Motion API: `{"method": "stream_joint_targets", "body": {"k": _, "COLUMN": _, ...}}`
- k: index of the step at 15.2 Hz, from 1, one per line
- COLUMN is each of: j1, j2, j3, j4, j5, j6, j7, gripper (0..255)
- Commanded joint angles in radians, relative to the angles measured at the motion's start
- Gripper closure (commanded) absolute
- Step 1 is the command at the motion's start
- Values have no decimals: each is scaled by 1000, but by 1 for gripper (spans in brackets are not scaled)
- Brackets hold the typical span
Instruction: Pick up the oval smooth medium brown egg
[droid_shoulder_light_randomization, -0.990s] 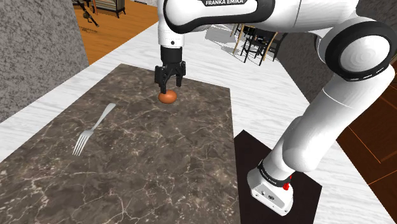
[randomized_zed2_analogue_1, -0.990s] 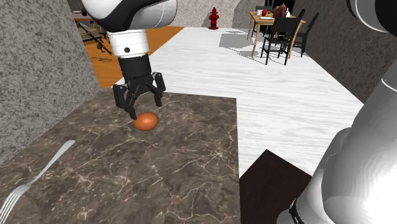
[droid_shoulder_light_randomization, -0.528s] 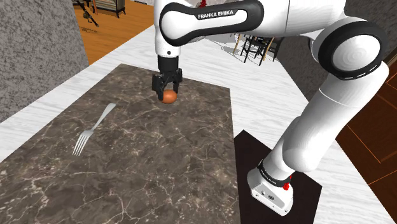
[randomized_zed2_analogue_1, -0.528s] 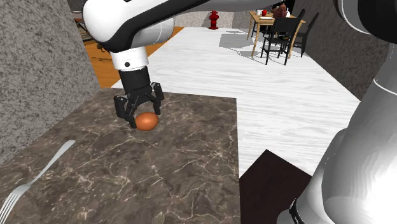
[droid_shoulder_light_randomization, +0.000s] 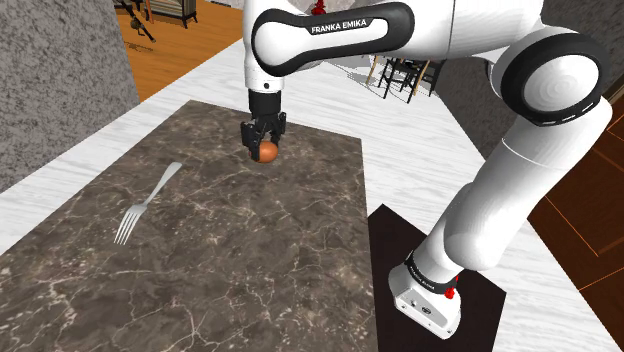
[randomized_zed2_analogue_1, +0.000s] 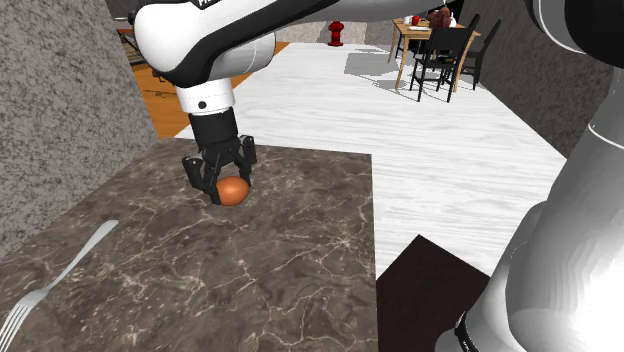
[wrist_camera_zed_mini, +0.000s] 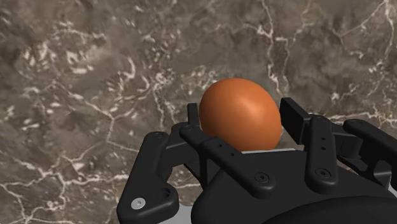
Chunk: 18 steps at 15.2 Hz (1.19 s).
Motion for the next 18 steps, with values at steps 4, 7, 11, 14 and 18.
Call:
{"method": "stream_joint_targets", "body": {"k": 4, "j1": 0, "j2": 5, "j3": 0, "j4": 5, "j5": -1, "j6": -2, "j7": 2, "gripper": 255}}
{"method": "stream_joint_targets", "body": {"k": 7, "j1": 0, "j2": -3, "j3": 0, "j4": 36, "j5": 0, "j6": -41, "j7": 4, "gripper": 255}}
{"method": "stream_joint_targets", "body": {"k": 11, "j1": -1, "j2": -10, "j3": -1, "j4": 81, "j5": 0, "j6": -93, "j7": 9, "gripper": 255}}
{"method": "stream_joint_targets", "body": {"k": 14, "j1": -2, "j2": -13, "j3": -1, "j4": 117, "j5": 0, "j6": -132, "j7": 12, "gripper": 255}}
{"method": "stream_joint_targets", "body": {"k": 18, "j1": -2, "j2": -15, "j3": -1, "j4": 169, "j5": 0, "j6": -185, "j7": 17, "gripper": 255}}
